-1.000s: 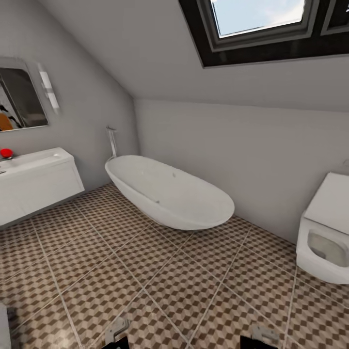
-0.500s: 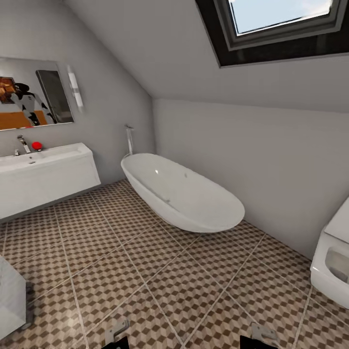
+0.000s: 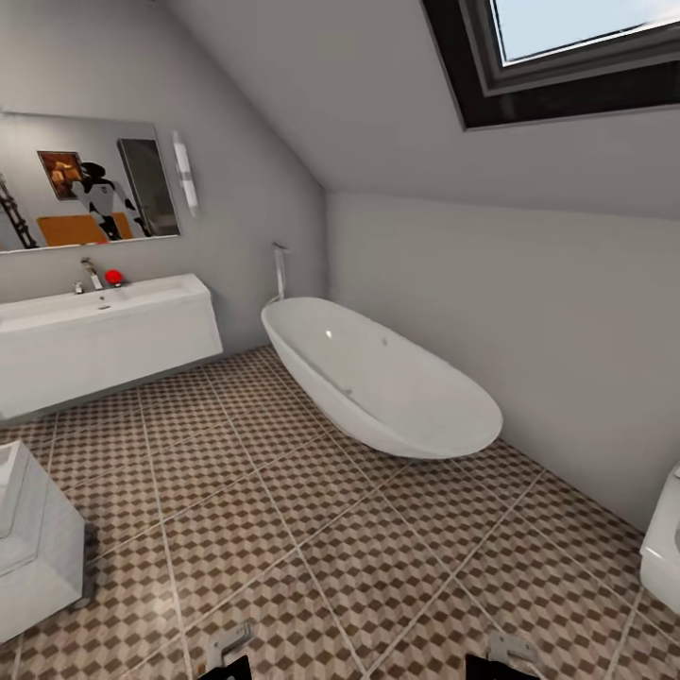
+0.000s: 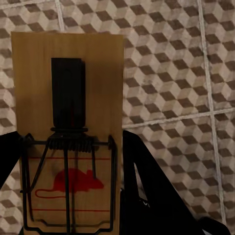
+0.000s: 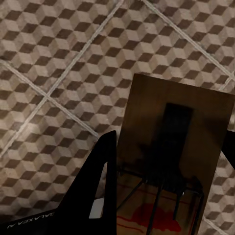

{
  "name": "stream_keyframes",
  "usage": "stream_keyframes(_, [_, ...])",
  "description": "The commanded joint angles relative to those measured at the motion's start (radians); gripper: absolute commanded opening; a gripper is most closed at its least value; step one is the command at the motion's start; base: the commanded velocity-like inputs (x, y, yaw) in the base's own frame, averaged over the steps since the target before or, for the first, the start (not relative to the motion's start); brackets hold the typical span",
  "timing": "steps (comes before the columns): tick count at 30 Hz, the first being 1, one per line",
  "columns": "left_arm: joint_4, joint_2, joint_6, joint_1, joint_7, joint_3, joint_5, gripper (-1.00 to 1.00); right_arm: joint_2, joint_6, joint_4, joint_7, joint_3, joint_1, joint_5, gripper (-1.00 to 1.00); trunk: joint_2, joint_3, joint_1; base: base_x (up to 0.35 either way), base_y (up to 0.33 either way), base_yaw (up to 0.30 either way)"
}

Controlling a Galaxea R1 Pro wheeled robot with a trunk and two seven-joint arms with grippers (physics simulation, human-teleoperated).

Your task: Take the four mousetraps from the cabinet in the bathroom and place them on the bathroom floor. Make sure all four end up on the same floor surface, and ensure that at least two of them are either under or directly next to the same bathroom sink.

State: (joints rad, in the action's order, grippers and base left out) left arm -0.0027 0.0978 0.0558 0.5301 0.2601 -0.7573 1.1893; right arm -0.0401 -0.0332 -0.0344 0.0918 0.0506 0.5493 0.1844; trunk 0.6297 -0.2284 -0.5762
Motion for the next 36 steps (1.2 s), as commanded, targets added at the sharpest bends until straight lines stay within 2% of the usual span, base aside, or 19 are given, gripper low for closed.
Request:
stream_keyframes(1, [0.0, 0.0, 0.001, 0.001, 0.006, -0.008, 0.006, -1.0, 0.0, -0.004, -0.002, 0.001, 0.005, 0.001, 0.004, -1.0, 0.001, -0.001, 0.0, 0.0, -0.002, 0.274])
stream_keyframes(18, [0.0, 0.001, 0.001, -0.002, 0.006, -0.008, 0.005, -1.0, 0.0, -0.004, -0.002, 0.0, 0.005, 0.001, 0.004, -1.0, 0.001, -0.002, 0.0, 0.0, -0.014, 0.272])
stream_keyframes(27, [0.0, 0.002, 0.001, -0.002, 0.007, -0.008, 0.006, -1.0, 0.003, -0.004, -0.002, -0.002, 0.005, 0.001, 0.003, -1.0, 0.001, -0.004, 0.0, 0.057, -0.261, 0.146])
stream_keyframes(36, [0.0, 0.002, 0.001, -0.002, 0.007, -0.008, 0.006, -1.0, 0.007, -0.004, -0.002, -0.001, 0.005, 0.001, 0.003, -1.0, 0.001, -0.008, 0.0, 0.224, -0.248, 0.255])
